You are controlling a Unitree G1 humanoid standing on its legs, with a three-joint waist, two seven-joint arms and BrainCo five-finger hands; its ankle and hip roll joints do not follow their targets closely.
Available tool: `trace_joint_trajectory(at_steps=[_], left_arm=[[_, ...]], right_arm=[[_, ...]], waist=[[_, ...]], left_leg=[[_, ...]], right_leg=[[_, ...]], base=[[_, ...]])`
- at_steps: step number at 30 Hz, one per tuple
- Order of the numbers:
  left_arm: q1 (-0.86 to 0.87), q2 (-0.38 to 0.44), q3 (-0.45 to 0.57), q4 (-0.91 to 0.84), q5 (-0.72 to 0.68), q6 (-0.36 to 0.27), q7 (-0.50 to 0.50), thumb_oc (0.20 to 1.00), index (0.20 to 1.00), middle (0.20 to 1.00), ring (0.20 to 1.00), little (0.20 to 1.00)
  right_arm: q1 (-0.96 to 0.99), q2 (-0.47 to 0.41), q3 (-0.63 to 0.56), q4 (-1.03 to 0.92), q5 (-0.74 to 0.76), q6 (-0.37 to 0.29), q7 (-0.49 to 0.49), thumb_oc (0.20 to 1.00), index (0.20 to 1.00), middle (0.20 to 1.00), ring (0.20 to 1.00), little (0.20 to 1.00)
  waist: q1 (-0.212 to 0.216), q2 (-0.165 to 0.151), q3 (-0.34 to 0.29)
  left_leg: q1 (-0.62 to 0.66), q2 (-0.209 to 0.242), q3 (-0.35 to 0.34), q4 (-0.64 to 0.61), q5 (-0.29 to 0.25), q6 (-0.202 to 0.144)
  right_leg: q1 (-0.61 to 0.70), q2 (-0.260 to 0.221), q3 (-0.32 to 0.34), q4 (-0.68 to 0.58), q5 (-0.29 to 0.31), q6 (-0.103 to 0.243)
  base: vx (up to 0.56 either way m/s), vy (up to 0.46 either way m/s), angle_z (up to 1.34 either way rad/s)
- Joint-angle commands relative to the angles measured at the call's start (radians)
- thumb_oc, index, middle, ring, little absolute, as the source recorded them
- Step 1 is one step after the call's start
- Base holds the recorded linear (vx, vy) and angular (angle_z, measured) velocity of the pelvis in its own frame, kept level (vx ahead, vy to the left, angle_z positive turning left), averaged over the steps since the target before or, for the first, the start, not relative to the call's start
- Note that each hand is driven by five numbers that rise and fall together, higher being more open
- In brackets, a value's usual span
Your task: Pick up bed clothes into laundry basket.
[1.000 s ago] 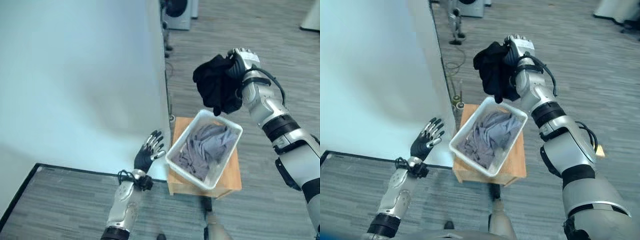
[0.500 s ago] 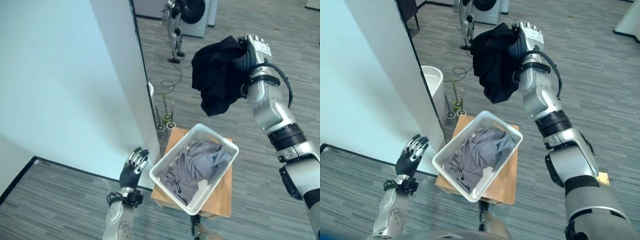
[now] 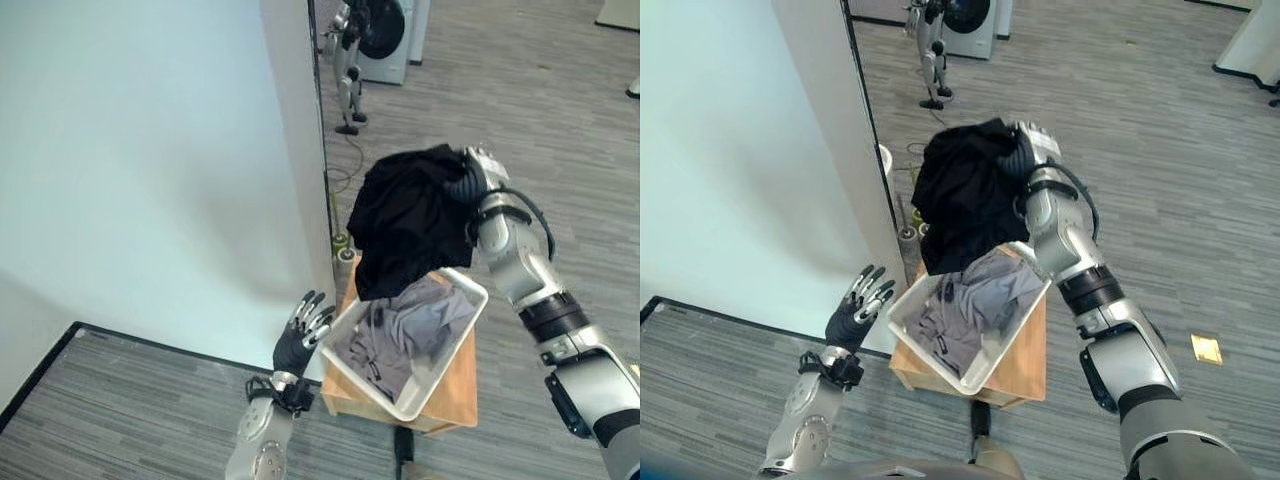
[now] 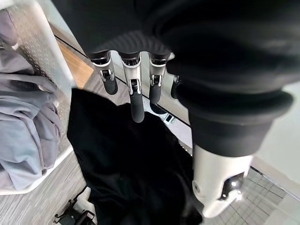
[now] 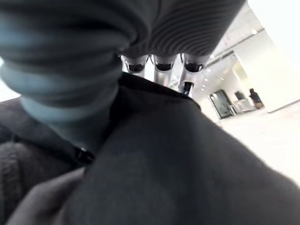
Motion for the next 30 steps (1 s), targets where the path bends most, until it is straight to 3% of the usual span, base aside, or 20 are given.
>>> trace_joint_trajectory(at_steps=[1, 7, 12, 15, 21, 22, 24, 28, 30], left_arm=[[-0.061, 0.007, -0.012, -0.04, 0.037, -0.019, -0.047, 1.0, 1.0, 1.0, 1.0, 1.0], [-0.067, 0.005, -0.026, -0.031, 0.043, -0.019, -0.068, 1.0, 1.0, 1.0, 1.0, 1.0], [-0.061, -0.007, -0.04, -0.016, 0.051, -0.016, -0.08, 1.0, 1.0, 1.0, 1.0, 1.0], [-0.061, -0.01, -0.047, -0.003, 0.053, -0.018, -0.093, 1.0, 1.0, 1.0, 1.0, 1.0], [-0.05, -0.028, -0.053, 0.041, 0.061, -0.009, -0.155, 1.0, 1.0, 1.0, 1.0, 1.0], [-0.049, -0.032, -0.049, 0.044, 0.061, -0.01, -0.159, 1.0, 1.0, 1.0, 1.0, 1.0], [-0.05, -0.036, -0.051, 0.05, 0.061, -0.012, -0.162, 1.0, 1.0, 1.0, 1.0, 1.0], [-0.064, -0.034, -0.048, 0.061, 0.079, -0.05, -0.118, 1.0, 1.0, 1.0, 1.0, 1.0], [-0.08, -0.019, -0.052, 0.042, 0.086, -0.082, -0.073, 1.0, 1.0, 1.0, 1.0, 1.0]], right_arm=[[-0.089, -0.005, -0.057, 0.04, -0.028, -0.025, -0.066, 0.2, 0.2, 0.2, 0.2, 0.2], [-0.06, 0.058, 0.001, 0.111, -0.047, -0.05, -0.086, 0.2, 0.2, 0.2, 0.2, 0.2], [-0.035, 0.147, 0.058, 0.299, -0.045, -0.075, -0.141, 0.2, 0.2, 0.2, 0.2, 0.2], [-0.037, 0.196, 0.079, 0.463, -0.037, -0.09, -0.187, 0.2, 0.2, 0.2, 0.2, 0.2], [-0.029, 0.338, 0.086, 0.967, 0.034, -0.152, -0.251, 0.2, 0.2, 0.2, 0.2, 0.2], [-0.027, 0.342, 0.076, 0.993, 0.05, -0.167, -0.251, 0.325, 0.325, 0.325, 0.325, 0.325], [-0.021, 0.342, 0.063, 1.006, 0.07, -0.182, -0.249, 1.0, 1.0, 1.0, 1.0, 1.0], [0.003, 0.306, 0.009, 0.879, 0.129, -0.212, -0.228, 1.0, 1.0, 1.0, 1.0, 1.0], [0.083, 0.231, -0.041, 0.59, 0.153, -0.215, -0.222, 1.0, 1.0, 1.0, 1.0, 1.0]], waist=[[-0.006, -0.011, 0.014], [0.009, -0.001, 0.027], [0.022, 0.005, 0.033], [0.033, 0.006, 0.039], [0.071, 0.016, 0.024], [0.076, 0.017, 0.019], [0.08, 0.017, 0.016], [0.072, 0.01, 0.01], [0.042, 0.002, 0.013]], left_leg=[[-0.062, 0.025, -0.077, 0.006, 0.075, 0.02], [-0.081, 0.011, -0.08, 0.006, 0.08, 0.033], [-0.095, 0.0, -0.09, 0.006, 0.089, 0.04], [-0.108, -0.003, -0.098, 0.006, 0.095, 0.04], [-0.122, -0.014, -0.121, 0.006, 0.099, 0.043], [-0.12, -0.016, -0.124, 0.006, 0.099, 0.044], [-0.117, -0.018, -0.128, 0.006, 0.098, 0.045], [-0.102, -0.017, -0.128, 0.006, 0.096, 0.047], [-0.081, -0.009, -0.115, 0.006, 0.082, 0.048]], right_leg=[[0.143, -0.035, -0.007, 0.015, -0.129, 0.07], [0.128, -0.051, -0.011, 0.015, -0.127, 0.081], [0.125, -0.059, -0.02, 0.015, -0.128, 0.086], [0.117, -0.065, -0.03, 0.015, -0.128, 0.089], [0.117, -0.077, -0.055, 0.015, -0.135, 0.092], [0.122, -0.08, -0.059, 0.015, -0.137, 0.093], [0.128, -0.081, -0.063, 0.015, -0.14, 0.093], [0.14, -0.078, -0.059, 0.015, -0.139, 0.093], [0.153, -0.073, -0.049, 0.015, -0.143, 0.096]], base=[[-0.03, 0.057, 0.03], [-0.03, 0.049, -0.02], [-0.02, 0.044, 0.05], [-0.02, 0.017, 0.09], [0.01, 0.016, 0.1], [0.04, 0.026, 0.09], [0.03, 0.011, 0.18], [0.0, 0.002, 0.02], [0.0, 0.002, -0.02]])
